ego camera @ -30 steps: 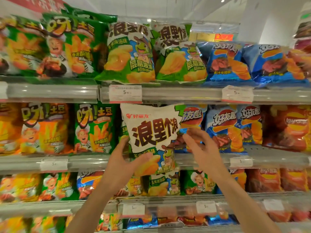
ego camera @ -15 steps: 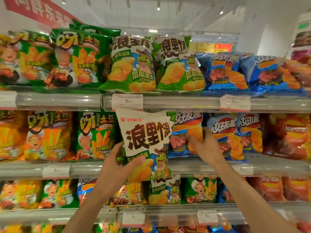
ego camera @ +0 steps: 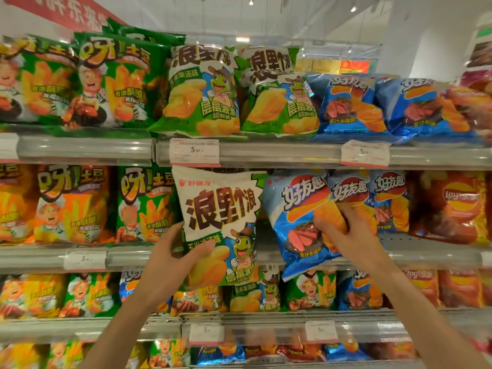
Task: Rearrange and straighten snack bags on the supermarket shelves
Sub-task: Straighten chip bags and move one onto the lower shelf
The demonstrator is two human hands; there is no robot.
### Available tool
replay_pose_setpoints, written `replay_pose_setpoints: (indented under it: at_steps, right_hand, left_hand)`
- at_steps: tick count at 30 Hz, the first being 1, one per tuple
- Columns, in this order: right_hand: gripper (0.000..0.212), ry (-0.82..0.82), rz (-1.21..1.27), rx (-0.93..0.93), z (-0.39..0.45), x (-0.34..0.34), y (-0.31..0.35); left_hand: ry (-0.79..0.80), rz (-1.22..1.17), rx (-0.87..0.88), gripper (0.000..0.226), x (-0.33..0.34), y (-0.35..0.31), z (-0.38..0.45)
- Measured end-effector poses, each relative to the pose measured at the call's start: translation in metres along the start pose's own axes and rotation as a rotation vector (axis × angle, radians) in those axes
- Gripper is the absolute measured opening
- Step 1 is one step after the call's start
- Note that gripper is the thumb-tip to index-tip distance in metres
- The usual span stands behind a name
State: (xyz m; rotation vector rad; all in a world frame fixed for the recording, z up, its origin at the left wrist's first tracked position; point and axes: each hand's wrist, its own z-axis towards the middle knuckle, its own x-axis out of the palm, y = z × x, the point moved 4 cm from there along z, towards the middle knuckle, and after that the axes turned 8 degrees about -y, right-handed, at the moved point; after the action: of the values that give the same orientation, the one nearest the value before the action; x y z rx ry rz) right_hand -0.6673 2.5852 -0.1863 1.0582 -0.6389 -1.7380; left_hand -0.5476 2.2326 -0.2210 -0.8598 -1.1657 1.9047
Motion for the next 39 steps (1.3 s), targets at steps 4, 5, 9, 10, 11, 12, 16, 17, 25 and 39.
replay_pose_setpoints:
  at_steps: [4, 5, 9, 10, 11, 12, 16, 17, 25, 39]
  right_hand:
    - [0.019, -0.062, 0.019, 0.013, -0.017, -0.029, -0.015]
    - [0.02, -0.081, 0.023, 0.018, -0.019, -0.036, -0.018]
    - [0.027, -0.157, 0.015, 0.013, -0.025, -0.063, -0.033]
    - [0.032, -0.174, 0.01, 0.017, -0.026, -0.069, -0.036]
    - [0.034, -0.188, 0.008, 0.031, -0.028, -0.074, -0.041]
    - [0.032, -0.201, 0.009, 0.05, -0.03, -0.078, -0.045]
    - [0.025, -0.24, -0.037, 0.078, -0.035, -0.088, -0.053]
    - [0.026, -0.247, -0.051, 0.079, -0.035, -0.09, -0.053]
    - [0.034, -0.28, -0.012, 0.088, -0.028, -0.092, -0.058]
    - [0.024, -0.255, 0.039, 0.131, -0.026, -0.084, -0.071]
  left_hand:
    - [0.015, 0.029, -0.02, 0.081, 0.023, 0.002, -0.004]
    - [0.013, 0.034, -0.019, 0.078, 0.032, 0.0, -0.004]
    - [0.002, 0.059, -0.021, 0.072, 0.073, -0.011, -0.003]
    - [0.004, 0.071, -0.017, 0.074, 0.083, -0.013, -0.003]
    - [0.003, 0.086, -0.011, 0.075, 0.093, -0.016, -0.002]
    - [-0.001, 0.102, -0.002, 0.075, 0.103, -0.019, -0.001]
    - [-0.067, 0.127, 0.042, 0.082, 0.134, -0.031, 0.007]
    - [-0.086, 0.128, 0.048, 0.087, 0.141, -0.035, 0.01]
    - [-0.199, 0.183, 0.07, 0.076, 0.169, -0.05, 0.04]
    - [-0.061, 0.351, 0.262, 0.115, 0.187, -0.031, 0.027]
